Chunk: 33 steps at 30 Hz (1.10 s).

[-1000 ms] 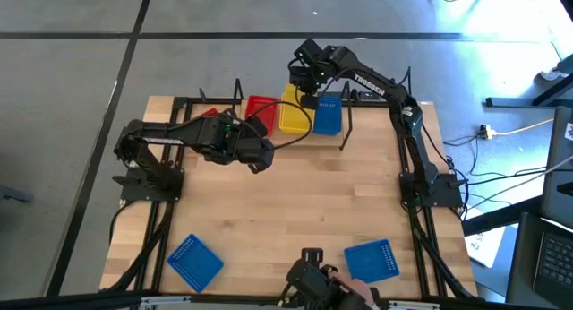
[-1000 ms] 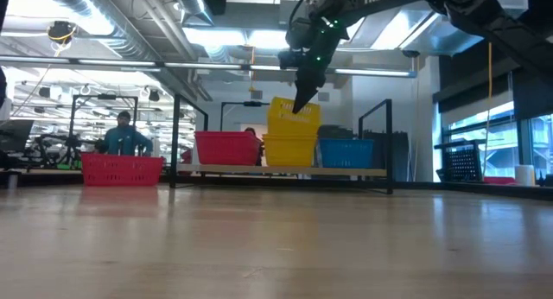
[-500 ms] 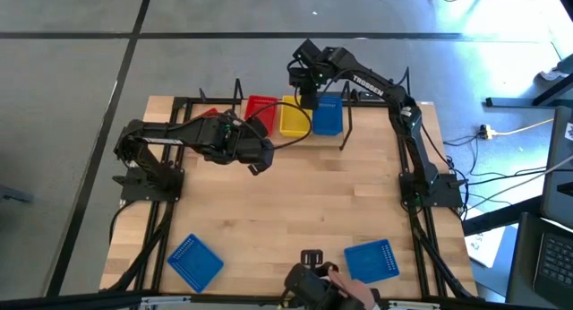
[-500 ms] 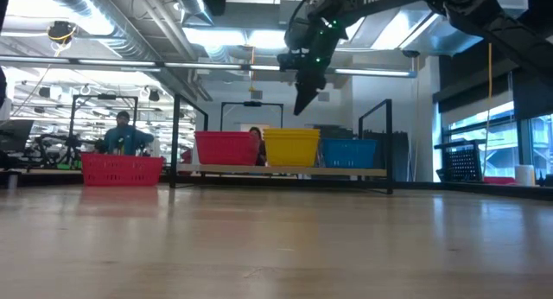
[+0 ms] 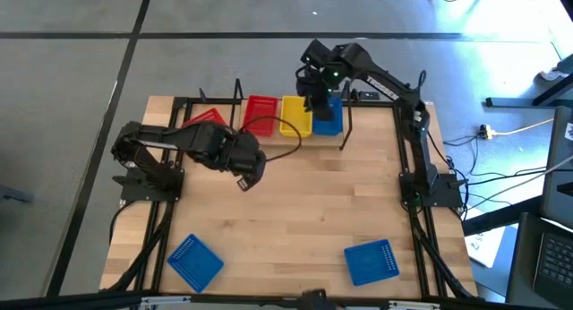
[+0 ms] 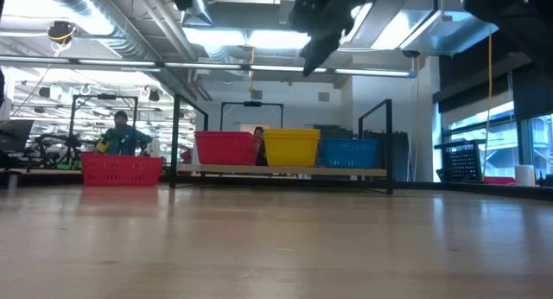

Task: Stack baskets on shelf by color
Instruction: Stack the right blue bin on the blue bin on the shelf

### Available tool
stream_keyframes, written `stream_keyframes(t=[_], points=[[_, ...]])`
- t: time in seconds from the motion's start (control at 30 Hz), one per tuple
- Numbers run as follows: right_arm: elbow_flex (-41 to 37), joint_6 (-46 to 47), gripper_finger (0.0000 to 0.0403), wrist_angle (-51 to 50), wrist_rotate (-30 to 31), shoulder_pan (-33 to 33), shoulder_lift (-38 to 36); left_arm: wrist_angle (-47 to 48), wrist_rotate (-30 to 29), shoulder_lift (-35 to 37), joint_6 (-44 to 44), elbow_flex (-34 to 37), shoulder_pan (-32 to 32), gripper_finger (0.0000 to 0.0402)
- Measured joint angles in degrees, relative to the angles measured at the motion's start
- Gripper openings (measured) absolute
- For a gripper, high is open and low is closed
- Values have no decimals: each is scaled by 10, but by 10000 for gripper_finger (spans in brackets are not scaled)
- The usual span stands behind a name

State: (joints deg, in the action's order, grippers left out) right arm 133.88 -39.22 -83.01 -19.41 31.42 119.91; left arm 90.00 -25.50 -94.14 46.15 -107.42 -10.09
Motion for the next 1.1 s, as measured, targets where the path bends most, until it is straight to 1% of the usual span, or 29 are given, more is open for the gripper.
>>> stream_keyframes(t=[0.1,0.23,0.3,0.4,0.53,0.67,0.73,0.83,0.9,0.97,1.1], points=[[0,0,89,-32,-2,-21,-22,0,1,4,5,1,-28,74],[0,3,88,-74,-3,-57,-49,0,2,17,38,1,-76,74],[0,31,88,-69,-8,-75,-60,0,2,25,57,1,-103,74],[0,64,88,-70,-32,-111,-79,0,2,24,86,1,-141,74],[0,96,87,-70,-61,-177,-104,0,1,24,123,1,-195,74],[0,132,87,-70,-62,-253,-125,0,0,24,143,1,-247,74],[0,165,87,-70,-61,-292,-132,0,-11,24,160,1,-268,74],[-5,228,87,-69,-39,-351,-144,0,-40,24,178,1,-295,74],[-27,266,87,-69,-13,-392,-159,0,-50,24,183,1,-312,74],[-63,316,87,-70,16,-429,-176,0,-52,24,183,1,-328,74],[-160,440,87,-68,75,-495,-210,0,-53,24,183,1,-347,74]])
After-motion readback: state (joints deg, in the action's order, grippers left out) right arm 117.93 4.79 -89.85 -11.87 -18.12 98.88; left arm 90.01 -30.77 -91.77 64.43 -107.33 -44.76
